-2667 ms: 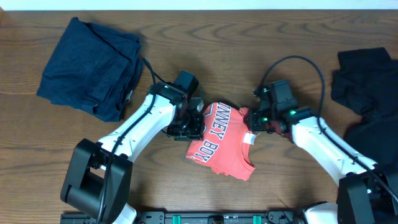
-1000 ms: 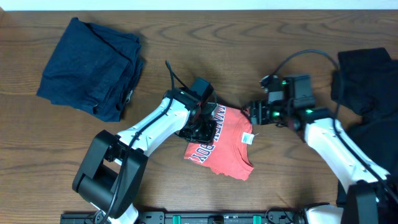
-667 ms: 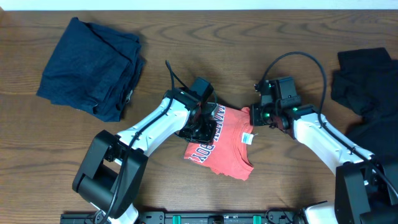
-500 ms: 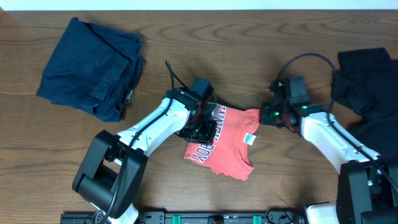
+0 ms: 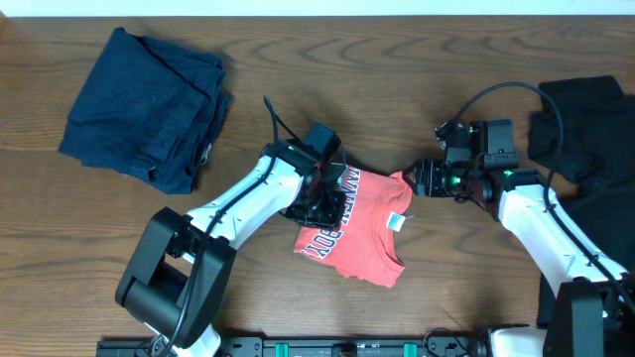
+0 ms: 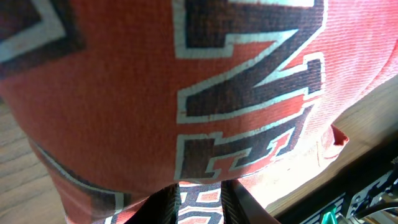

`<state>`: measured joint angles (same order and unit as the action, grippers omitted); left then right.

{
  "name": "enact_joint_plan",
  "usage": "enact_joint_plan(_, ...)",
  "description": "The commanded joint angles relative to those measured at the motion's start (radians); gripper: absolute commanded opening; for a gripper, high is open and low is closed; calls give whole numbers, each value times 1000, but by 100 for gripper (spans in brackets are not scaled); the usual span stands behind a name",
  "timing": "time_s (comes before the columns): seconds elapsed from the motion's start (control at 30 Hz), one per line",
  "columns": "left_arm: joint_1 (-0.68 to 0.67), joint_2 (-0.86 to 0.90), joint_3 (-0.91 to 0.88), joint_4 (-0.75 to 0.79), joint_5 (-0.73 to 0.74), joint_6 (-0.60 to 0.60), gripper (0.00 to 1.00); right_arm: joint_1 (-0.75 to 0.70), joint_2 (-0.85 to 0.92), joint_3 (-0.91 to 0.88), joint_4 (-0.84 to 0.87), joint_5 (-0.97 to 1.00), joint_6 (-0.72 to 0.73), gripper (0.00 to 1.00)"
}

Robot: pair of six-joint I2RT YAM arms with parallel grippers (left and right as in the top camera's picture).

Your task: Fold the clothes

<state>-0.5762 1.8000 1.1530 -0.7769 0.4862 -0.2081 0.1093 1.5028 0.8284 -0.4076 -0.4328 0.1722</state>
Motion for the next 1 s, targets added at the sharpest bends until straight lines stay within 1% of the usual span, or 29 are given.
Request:
enact_joint_plan(0.0, 3, 10, -5, 7, -28, 13, 25, 40, 28, 7, 1, 26, -42, 58)
enact_joint_plan(0.1, 3, 10, -5, 6, -28, 13, 25, 59, 69, 7, 15, 39, -38, 47)
enact_joint_plan(0.17, 3, 10, -5, 5, -27, 13, 25, 61, 95, 7, 41, 64, -9, 42)
enact_joint_plan(0.23, 3, 10, -5, 5, -27, 13, 25, 58, 107, 7, 63, 63, 19, 33)
enact_joint_plan(0.27, 3, 10, -5, 5, -28, 13, 25, 54, 111, 7, 69, 63, 39, 29)
enact_joint_plan(0.33, 3, 10, -5, 5, -28, 13, 25, 47, 113, 7, 76, 63, 83, 19)
enact_joint_plan(0.37, 3, 10, -5, 5, -28, 13, 25, 43, 113, 7, 76, 63, 103, 10)
enact_joint_plan(0.4, 3, 10, -5, 5, -28, 13, 25, 37, 112, 7, 75, 61, 142, 4)
enact_joint_plan(0.43, 3, 10, -5, 5, -28, 13, 25, 29, 112, 7, 71, 39, 183, 1)
enact_joint_plan(0.63, 3, 10, -5, 1, -28, 13, 24, -53, 112, 8, 71, -246, 277, 1)
enact_joint_plan(0.8, 5, 10, -5, -7, -28, 13, 24, -158, 112, 8, 60, -397, 287, 1)
enact_joint_plan(0.9, 6, 10, -5, -6, -28, 13, 24, -219, 112, 8, -3, -442, 286, 1)
enact_joint_plan(0.93, 6, 10, -5, -7, -28, 13, 24, -231, 112, 8, -28, -436, 282, 2)
enact_joint_plan(0.97, 6, 10, -5, -7, -28, 13, 24, -242, 112, 8, -60, -425, 275, 14)
